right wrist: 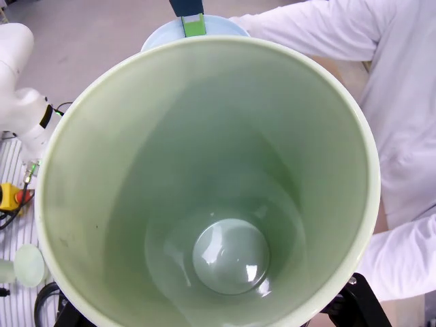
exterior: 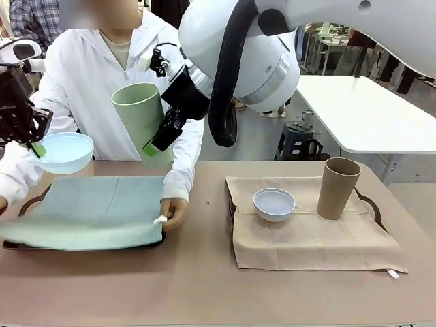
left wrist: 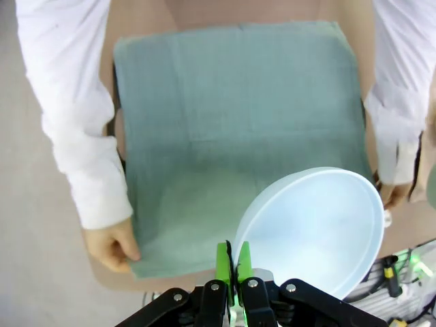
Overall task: Set up a tray with a mat and arrange the tableware.
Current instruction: Place the Picnic Bowl and Reusable plastic cup back onto the Handle tray in front of the human's position.
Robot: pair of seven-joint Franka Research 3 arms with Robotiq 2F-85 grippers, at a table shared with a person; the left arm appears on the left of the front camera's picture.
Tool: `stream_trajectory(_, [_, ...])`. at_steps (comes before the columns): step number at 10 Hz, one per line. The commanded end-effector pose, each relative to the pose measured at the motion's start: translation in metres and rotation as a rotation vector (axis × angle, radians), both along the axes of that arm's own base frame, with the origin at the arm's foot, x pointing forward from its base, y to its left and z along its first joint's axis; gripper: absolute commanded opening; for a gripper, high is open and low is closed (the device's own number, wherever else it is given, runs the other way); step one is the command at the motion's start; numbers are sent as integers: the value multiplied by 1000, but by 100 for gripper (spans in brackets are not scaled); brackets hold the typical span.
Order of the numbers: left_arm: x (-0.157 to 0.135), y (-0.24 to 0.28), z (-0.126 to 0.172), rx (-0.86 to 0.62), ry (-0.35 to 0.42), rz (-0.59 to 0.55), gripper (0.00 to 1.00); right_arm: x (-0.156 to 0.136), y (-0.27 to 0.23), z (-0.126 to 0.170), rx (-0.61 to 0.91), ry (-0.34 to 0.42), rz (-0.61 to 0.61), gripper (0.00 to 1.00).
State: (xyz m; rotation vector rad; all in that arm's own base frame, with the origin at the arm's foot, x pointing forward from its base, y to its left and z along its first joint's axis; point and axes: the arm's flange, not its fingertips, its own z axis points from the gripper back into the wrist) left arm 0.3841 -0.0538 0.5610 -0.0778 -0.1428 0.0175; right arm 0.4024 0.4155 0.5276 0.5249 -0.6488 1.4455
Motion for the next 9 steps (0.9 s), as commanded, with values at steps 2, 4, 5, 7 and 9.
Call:
stream_trajectory(2, [2, -1, 0, 0, -16, -15, 0, -2, -2, 1, 0, -6, -8, 26])
stream_trajectory(4, [2, -1, 0, 0, -16, -15, 0, -2, -2, 1, 0, -6, -8, 26])
stream_trajectory(5, [2, -1, 0, 0, -16, -15, 0, -2, -2, 1, 0, -6, -8, 26])
stream_trajectory(7, [2, -1, 0, 0, -16, -15, 0, -2, -2, 1, 0, -6, -8, 26])
stream_trajectory(9, [2, -1, 0, 0, -16, -15, 0, -2, -2, 1, 0, -6, -8, 26])
